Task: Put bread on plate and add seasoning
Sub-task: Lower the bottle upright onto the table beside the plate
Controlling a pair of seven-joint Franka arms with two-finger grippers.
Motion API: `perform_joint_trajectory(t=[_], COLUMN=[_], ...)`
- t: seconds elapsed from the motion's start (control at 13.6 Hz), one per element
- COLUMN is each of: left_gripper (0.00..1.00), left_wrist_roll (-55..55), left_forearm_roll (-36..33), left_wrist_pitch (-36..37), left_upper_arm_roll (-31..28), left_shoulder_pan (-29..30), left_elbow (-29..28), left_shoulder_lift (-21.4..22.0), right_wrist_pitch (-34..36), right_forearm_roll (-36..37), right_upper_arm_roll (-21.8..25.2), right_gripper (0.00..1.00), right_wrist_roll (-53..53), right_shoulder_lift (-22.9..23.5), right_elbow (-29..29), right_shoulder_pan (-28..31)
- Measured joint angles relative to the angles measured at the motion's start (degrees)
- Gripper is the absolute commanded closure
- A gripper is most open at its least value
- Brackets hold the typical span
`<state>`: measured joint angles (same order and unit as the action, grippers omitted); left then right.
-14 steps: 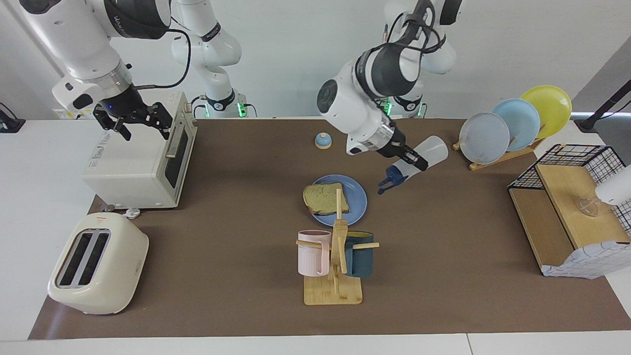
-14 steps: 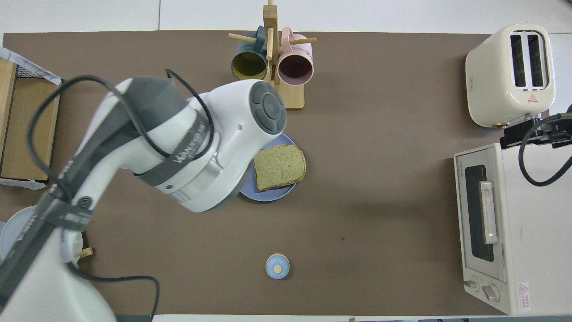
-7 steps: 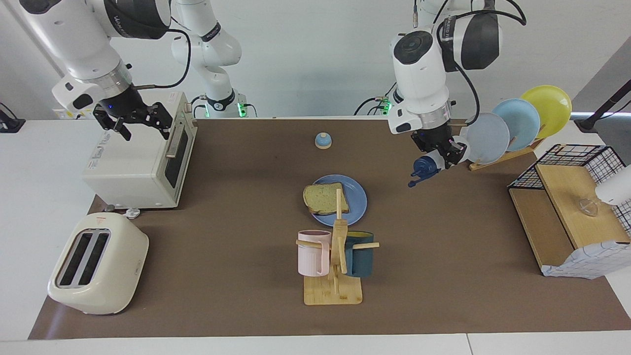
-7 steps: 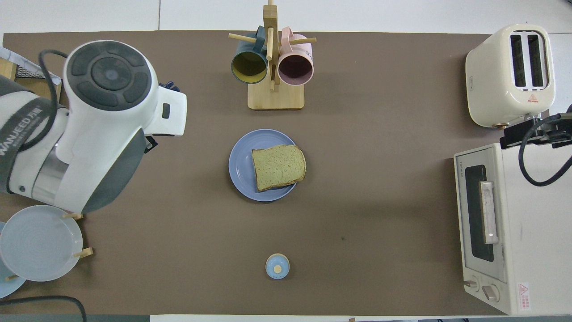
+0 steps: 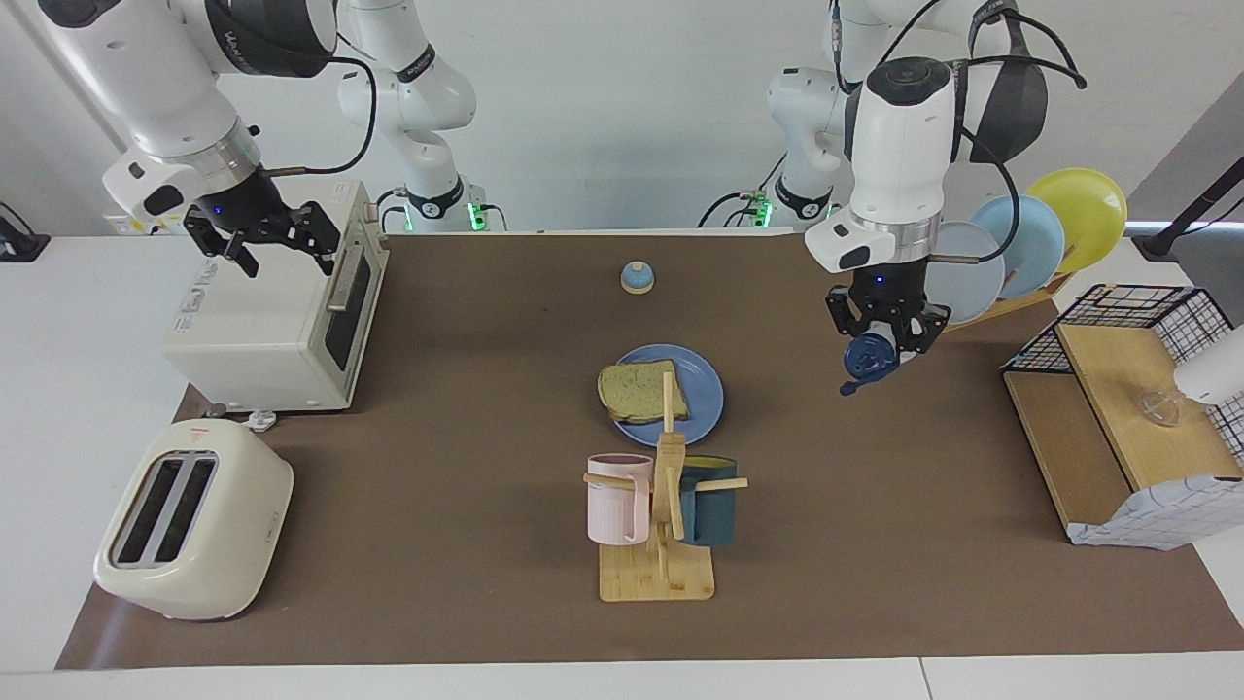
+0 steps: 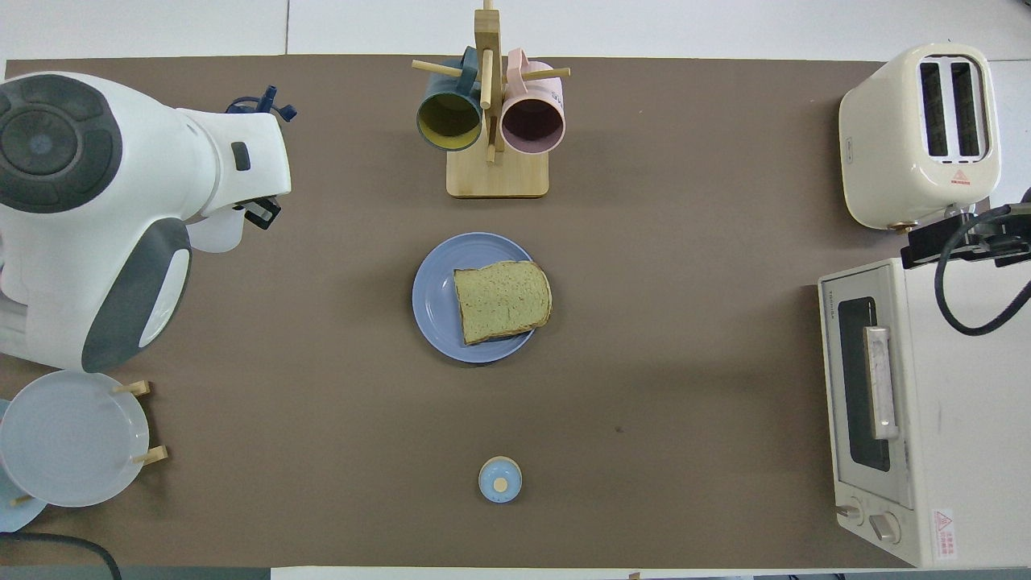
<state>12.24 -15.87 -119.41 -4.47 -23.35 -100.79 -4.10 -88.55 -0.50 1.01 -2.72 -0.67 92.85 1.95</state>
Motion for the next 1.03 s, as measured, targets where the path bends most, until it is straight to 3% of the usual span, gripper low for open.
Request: perform_joint_trajectory(t=[0.66, 1.03], left_gripper=[1.0, 1.0], left_wrist_roll=[-14.9, -25.3], left_forearm_roll=[3.9, 4.0], left_wrist_pitch=[-41.0, -58.3], left_upper_arm_roll=[0.0, 0.3], left_shoulder_pan=[6.6, 6.6], left_elbow=[-23.1, -30.3], left_shoulder_lift=[6.1, 5.4], right_wrist_pitch=[0.0, 0.0], right_forearm_roll=[0.0, 0.0], right_upper_arm_roll=[0.0, 0.0], right_gripper=[0.0, 0.0], right_wrist_roll=[0.0, 0.0], right_shoulder_lift=[0.0, 0.0], right_elbow=[0.0, 0.0], right_shoulder_pan=[0.0, 0.0])
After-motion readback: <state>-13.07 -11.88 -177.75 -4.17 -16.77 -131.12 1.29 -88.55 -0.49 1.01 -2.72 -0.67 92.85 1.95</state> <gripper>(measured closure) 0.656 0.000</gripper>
